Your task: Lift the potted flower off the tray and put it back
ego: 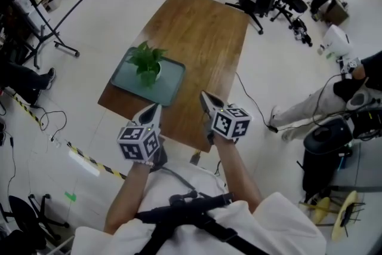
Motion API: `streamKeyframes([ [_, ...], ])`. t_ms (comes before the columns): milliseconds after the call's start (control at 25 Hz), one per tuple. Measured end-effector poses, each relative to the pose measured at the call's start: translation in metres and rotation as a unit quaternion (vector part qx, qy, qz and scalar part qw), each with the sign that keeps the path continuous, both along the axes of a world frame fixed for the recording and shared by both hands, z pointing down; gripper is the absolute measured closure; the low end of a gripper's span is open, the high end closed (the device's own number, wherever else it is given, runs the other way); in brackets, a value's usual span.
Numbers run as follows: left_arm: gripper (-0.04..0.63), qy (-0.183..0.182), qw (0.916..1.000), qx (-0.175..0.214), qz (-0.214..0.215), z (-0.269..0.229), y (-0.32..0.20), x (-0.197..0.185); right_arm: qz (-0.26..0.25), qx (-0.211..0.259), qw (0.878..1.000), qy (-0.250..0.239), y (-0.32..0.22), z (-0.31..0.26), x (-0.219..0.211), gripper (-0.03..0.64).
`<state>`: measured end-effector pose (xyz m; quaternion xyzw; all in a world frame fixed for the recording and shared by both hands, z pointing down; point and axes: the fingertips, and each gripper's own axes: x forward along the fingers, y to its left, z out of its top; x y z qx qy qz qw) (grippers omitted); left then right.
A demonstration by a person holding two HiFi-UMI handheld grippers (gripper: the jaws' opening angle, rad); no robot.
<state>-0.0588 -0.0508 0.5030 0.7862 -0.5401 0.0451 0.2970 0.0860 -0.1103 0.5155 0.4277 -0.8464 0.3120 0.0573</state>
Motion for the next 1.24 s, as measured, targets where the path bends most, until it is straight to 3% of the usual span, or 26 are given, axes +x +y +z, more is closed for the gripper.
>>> streamKeyframes([
  [440,0.595,-0.006,0.9999,-0.004,0.008,0.002,0.025,0.034,-0.002,-0.021,1.000,-0.015,0.038,0.018,0.018,0.607],
  [920,0.595,-0.007,0.9999,-0.006,0.007,0.002,0.029,0.039,-0.007,-0.035,0.998,-0.050,0.041,0.016,0.016,0.607],
  [1240,0.595,-0.006,0.9999,-0.008,0.005,0.004,0.029,0.032,-0.023,-0.037,0.998,-0.046,0.045,0.019,0.001,0.607],
])
